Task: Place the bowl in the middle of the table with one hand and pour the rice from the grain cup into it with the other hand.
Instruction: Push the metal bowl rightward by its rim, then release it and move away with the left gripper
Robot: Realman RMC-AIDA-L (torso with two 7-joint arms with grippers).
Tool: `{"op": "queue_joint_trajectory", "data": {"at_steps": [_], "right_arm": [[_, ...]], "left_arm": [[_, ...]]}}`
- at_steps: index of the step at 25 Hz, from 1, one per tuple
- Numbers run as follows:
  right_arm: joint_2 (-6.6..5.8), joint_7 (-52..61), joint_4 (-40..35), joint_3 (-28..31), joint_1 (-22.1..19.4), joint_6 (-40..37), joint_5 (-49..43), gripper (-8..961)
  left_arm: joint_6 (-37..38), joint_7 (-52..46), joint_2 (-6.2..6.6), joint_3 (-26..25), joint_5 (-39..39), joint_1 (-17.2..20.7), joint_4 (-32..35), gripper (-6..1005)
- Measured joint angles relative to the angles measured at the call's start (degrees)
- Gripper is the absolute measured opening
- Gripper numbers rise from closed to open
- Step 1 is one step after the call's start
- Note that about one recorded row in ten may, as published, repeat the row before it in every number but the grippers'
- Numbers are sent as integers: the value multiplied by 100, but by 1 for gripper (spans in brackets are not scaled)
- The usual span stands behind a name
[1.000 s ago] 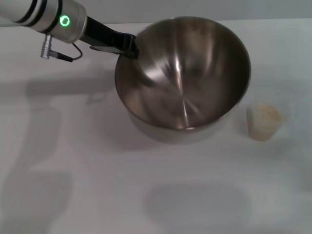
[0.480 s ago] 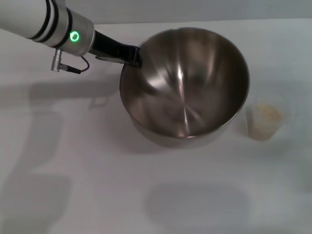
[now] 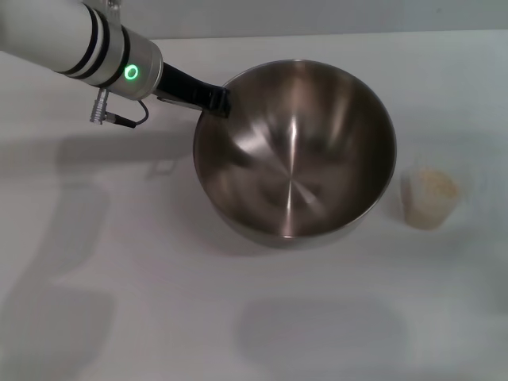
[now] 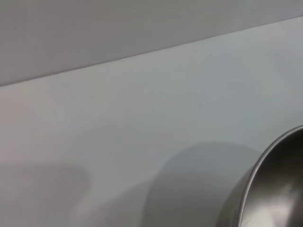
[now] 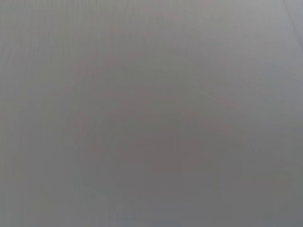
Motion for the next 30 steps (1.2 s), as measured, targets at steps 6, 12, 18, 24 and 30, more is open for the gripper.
{"op": "queue_joint_trajectory", "data": {"at_steps": [6,12,18,24,30], "right_arm": [[0,0,0,0,0,0,0,712],[0,0,0,0,-16,1,0,713],[0,1,0,0,-32,1,0,713],[0,0,0,0,-45,1,0,711],[0,1,0,-7,-67,1,0,711]], "left_arm": [[190,-1,3,158,16,-14,113,38],[263,-2,7,237,20,-21,139,38],[269,43,8,200,-18,-15,143,40],[269,24,15,170,-27,8,143,134],[248,45,15,-40,-50,61,68,243]]}}
